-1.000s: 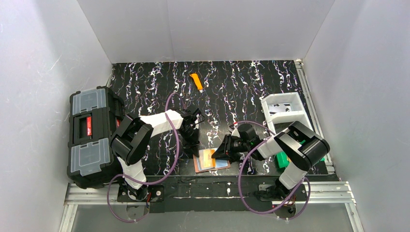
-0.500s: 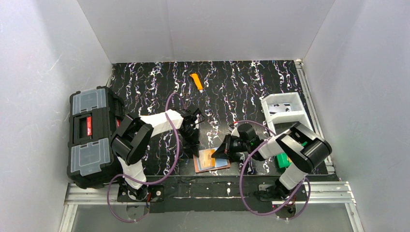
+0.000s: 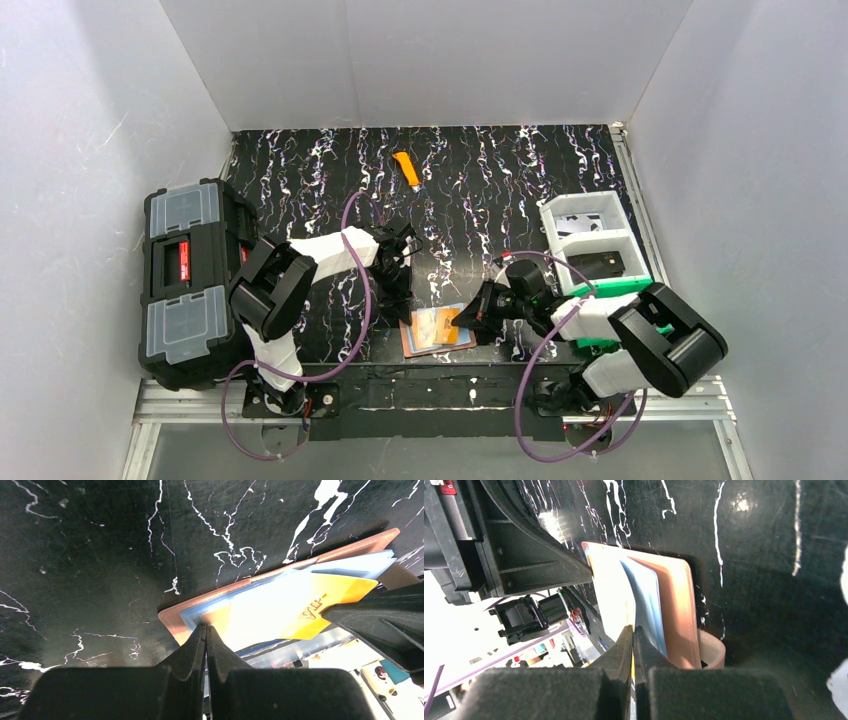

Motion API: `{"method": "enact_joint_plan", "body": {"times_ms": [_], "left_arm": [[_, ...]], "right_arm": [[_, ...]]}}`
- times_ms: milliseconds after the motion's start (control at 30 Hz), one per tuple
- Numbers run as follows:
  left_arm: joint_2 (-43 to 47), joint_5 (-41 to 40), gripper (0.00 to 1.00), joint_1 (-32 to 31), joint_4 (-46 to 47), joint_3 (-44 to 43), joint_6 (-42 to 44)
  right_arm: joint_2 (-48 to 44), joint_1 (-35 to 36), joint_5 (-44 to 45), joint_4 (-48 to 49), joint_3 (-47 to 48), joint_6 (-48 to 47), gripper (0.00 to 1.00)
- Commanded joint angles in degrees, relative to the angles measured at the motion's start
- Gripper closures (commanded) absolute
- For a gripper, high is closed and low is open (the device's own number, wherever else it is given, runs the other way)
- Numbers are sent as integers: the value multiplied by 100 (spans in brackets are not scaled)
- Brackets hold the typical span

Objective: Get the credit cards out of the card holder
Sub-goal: Remove the credit card from the card holder.

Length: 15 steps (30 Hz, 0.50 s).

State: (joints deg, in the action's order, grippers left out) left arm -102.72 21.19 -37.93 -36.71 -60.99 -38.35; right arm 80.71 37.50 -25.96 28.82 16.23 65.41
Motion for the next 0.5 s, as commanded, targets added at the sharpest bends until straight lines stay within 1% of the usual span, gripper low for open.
{"method": "enact_joint_plan", "body": {"times_ms": [0,267,467], "left_arm": [[-312,-979,100,38,-196,270,270],[41,-783,100,28,-336,-22,468],[382,-633,100,-6,-528,-472,654]], "right_arm": [[-462,-63,553,-930,-108,-334,99],[-1665,-76,768,-2226,231,-432,99],[-2595,-76,1210,-3773,860,-495,99]]}}
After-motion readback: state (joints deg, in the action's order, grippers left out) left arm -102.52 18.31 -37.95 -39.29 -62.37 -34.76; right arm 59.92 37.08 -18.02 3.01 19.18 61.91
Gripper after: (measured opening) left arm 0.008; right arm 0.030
